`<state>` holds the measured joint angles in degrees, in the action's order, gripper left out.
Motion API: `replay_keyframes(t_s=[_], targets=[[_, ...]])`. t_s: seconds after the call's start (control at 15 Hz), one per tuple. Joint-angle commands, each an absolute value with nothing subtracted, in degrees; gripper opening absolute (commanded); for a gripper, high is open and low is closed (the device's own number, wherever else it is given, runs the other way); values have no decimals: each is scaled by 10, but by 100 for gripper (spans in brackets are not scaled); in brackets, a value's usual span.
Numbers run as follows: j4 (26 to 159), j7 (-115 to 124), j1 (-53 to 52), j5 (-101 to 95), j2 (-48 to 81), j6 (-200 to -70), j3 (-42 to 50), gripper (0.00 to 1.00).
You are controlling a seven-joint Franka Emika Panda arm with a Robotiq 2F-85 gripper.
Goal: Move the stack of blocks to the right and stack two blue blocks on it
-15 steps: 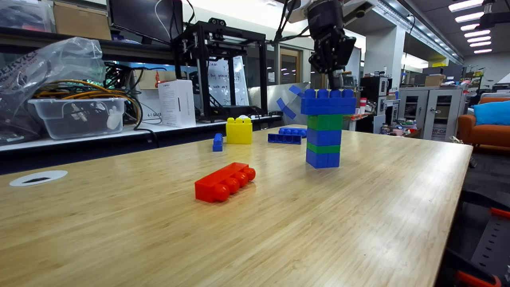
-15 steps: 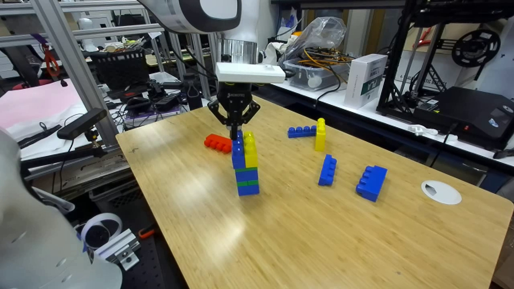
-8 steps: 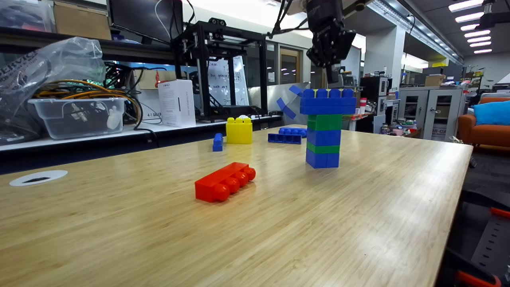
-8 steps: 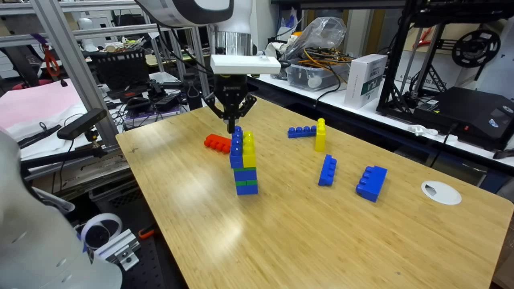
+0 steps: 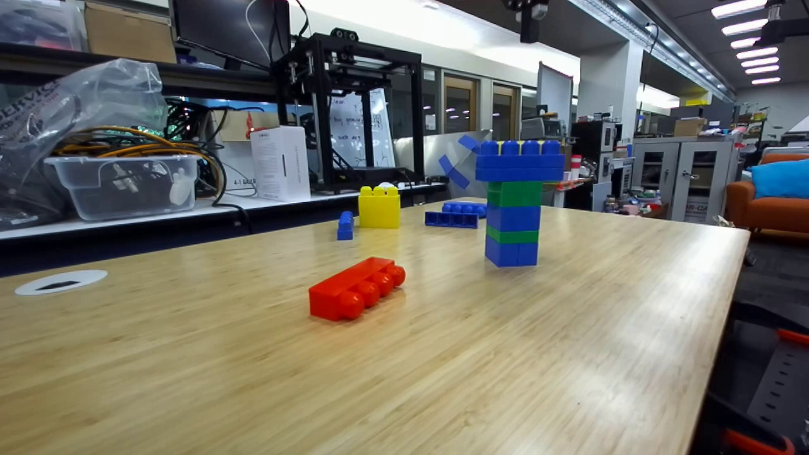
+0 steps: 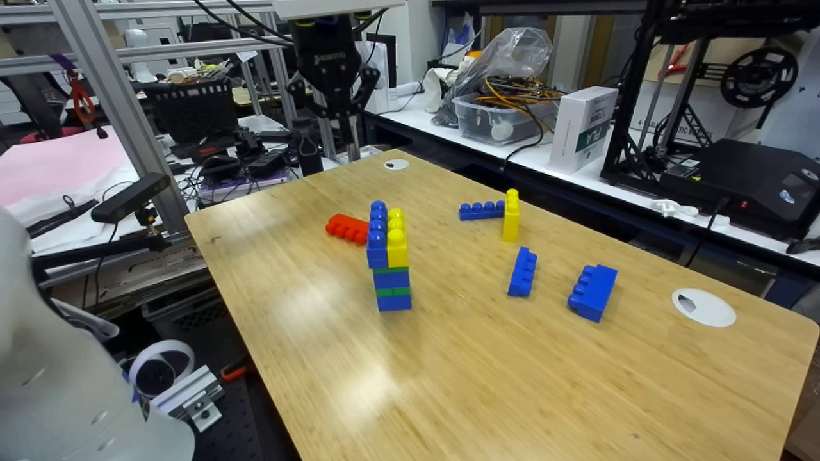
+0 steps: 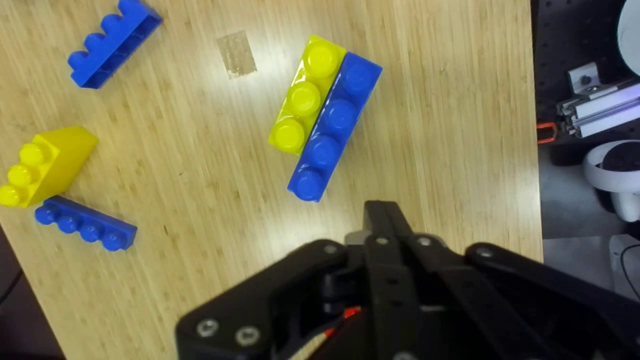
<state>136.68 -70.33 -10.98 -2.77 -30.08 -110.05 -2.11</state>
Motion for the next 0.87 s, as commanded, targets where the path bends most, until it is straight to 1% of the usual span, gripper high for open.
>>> replay_keyframes(t_s=[0.0,0.33,0.4,0.47,0.53,0.67,0.73,0.8], targets=[[1332,-648,-107,-10,-298,-1051,-16,0],[1275,-568,-107,8,-268,-1000,-6,0],[1268,-558,-107,15,-261,-993,-4,26],[1294,-573,-111,-1,-285,-1023,-6,2],[1288,-567,-111,3,-278,-1017,-5,7],[1281,-563,-110,6,-269,-1011,-4,21],[1280,-562,-110,6,-268,-1010,-4,26],[1279,-561,-110,6,-268,-1009,-4,26]])
